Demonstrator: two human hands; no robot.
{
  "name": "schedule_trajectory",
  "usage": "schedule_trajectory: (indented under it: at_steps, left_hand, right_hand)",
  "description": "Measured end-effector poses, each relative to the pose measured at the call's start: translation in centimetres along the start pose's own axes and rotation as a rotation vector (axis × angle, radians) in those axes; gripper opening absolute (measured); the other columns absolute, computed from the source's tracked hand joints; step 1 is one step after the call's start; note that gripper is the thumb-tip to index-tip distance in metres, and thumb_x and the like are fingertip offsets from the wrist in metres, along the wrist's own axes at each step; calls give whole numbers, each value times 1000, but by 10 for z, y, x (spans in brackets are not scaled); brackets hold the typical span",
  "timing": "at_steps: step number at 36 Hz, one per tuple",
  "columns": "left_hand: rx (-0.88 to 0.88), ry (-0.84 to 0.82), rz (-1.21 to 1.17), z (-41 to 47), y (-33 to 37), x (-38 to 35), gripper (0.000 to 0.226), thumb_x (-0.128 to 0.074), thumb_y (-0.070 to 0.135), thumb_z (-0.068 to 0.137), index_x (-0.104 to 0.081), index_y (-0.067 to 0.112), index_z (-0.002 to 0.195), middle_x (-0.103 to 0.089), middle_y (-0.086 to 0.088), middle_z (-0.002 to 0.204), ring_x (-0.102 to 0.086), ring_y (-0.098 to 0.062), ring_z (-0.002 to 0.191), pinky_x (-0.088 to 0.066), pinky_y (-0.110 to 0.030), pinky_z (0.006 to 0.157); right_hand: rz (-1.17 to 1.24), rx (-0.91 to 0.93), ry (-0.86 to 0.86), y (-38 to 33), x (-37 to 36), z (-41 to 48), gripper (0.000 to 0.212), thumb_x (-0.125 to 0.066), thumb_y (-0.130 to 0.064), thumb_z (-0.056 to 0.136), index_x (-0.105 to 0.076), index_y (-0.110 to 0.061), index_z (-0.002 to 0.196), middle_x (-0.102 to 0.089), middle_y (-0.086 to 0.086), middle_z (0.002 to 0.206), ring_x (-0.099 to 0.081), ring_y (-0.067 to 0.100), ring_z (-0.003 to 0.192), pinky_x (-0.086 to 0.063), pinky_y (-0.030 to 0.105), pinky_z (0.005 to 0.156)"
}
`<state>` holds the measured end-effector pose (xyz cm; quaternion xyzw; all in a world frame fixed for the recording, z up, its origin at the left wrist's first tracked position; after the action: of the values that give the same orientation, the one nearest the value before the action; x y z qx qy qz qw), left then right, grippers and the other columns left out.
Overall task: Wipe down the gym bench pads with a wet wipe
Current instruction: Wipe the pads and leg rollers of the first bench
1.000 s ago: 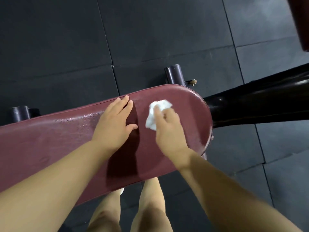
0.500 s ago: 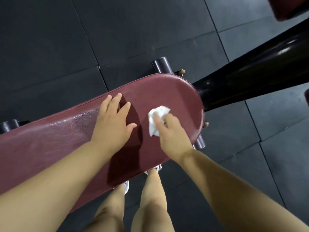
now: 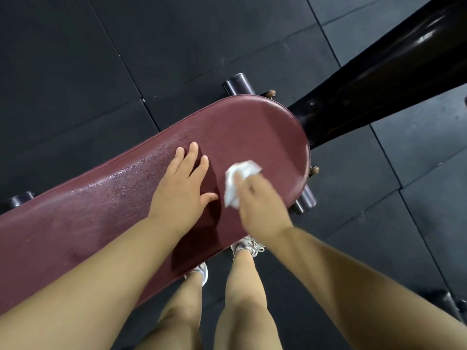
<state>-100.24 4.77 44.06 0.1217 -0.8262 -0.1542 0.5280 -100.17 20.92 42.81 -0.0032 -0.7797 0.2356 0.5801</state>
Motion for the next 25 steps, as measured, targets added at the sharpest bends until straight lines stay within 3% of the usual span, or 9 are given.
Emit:
schedule_trajectory:
  at_steps: [2,4,6,9,12,15,19,22,25]
  left_hand:
    - [-6,-7,1,0,-1,-1,78,-64,39,85,-25,15,148,-1,-2,159,1,-27,146,-2,-28,115]
    - [-12,-11,17,1,-2,-1,79,-62,42,85,-24,15,149,-1,-2,159,1,-27,146,-4,-30,116]
    - [-14,-4,19,1,-2,-1,79,-63,44,84,-25,16,148,-3,-2,159,-1,-28,145,-6,-32,116]
    - [-10,-5,27,0,-3,-1,79,-62,44,85,-25,16,148,-3,-2,159,-1,-28,145,-8,-34,116]
    - [-6,-4,33,0,-2,-1,78,-59,46,86,-23,17,149,-1,-1,159,1,-27,145,-7,-33,117]
    - [-10,2,39,0,-1,-1,78,-58,47,87,-22,18,149,0,-1,159,2,-27,145,-5,-32,117]
    - [-16,7,41,-1,-2,-2,78,-58,47,87,-22,17,149,-1,-1,159,1,-27,145,-6,-33,117]
    - [-17,8,40,0,-3,-4,78,-58,47,86,-23,17,149,-2,-2,159,0,-28,145,-7,-34,117]
    - [-10,8,38,0,-3,-4,79,-59,47,86,-22,18,149,-1,-1,159,1,-27,145,-9,-35,117]
  right_hand:
    - [-31,236,-115,-3,-8,-14,41,-32,-10,82,-54,-7,116,-56,8,84,-50,24,66,-42,33,57]
    - [-48,200,-170,13,5,-11,22,-39,-16,92,-61,-13,94,-57,3,79,-51,22,67,-43,34,62]
    - [-9,-31,-26,47,23,0,19,-44,-23,96,-55,-16,82,-56,0,80,-50,20,73,-37,29,69]
    - [-45,-504,125,96,44,4,29,-39,-13,95,-54,-11,119,-50,11,113,-47,24,94,-29,22,74]
    - [-79,-679,166,102,35,-10,31,-35,-19,95,-49,-10,120,-45,10,122,-45,17,81,-34,25,76]
    - [-164,-617,207,69,10,-36,40,-26,-29,89,-47,-24,123,-44,0,120,-47,16,87,-41,30,81]
    - [-35,-483,107,50,-12,-69,31,-39,-13,95,-48,-23,124,-39,-22,91,-36,2,73,-35,12,65]
    - [-115,-188,44,41,-6,-71,33,-32,-27,97,-46,-53,81,-39,-15,82,-37,11,72,-30,22,64]
    - [-126,58,-66,38,-4,-65,29,-20,-25,93,-35,-50,97,-30,-9,96,-29,11,80,-14,21,64]
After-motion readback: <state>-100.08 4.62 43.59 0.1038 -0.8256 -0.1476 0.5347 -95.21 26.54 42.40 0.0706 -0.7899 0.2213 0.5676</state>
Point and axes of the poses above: each hand's wrist, its own z-axis towards the middle knuckle, its own x-axis out of the back of the hand, y = z × x, the point moved 3 cm from there along z, towards the middle knuckle
